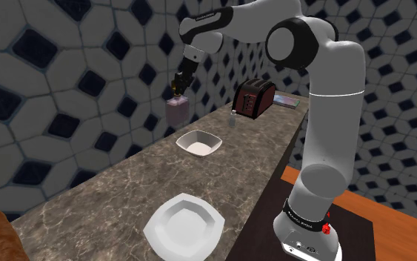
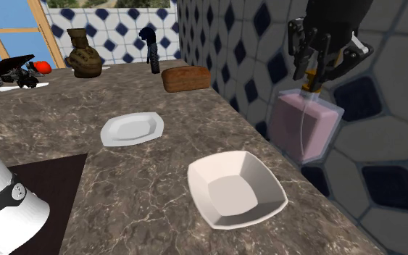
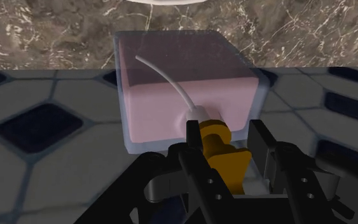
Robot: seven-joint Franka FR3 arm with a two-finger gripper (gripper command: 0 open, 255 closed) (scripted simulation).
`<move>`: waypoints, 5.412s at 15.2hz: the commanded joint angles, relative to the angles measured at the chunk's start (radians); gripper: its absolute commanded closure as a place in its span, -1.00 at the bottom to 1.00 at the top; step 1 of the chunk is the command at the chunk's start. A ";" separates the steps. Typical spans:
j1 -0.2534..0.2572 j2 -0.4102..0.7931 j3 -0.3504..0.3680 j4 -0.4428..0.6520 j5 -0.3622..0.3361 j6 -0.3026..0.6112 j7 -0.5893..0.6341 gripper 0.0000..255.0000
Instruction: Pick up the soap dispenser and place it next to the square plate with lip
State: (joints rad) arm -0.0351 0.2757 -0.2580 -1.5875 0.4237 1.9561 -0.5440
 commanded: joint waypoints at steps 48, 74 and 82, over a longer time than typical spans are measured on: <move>0.198 -0.211 0.096 0.171 -0.139 -0.262 0.418 1.00; 0.508 -0.208 0.396 0.138 -0.328 -0.108 1.019 1.00; 0.507 -0.238 0.395 -0.010 -0.319 0.008 1.005 1.00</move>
State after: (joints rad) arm 0.4718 0.0433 0.1371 -1.5757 0.1036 1.9476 0.4619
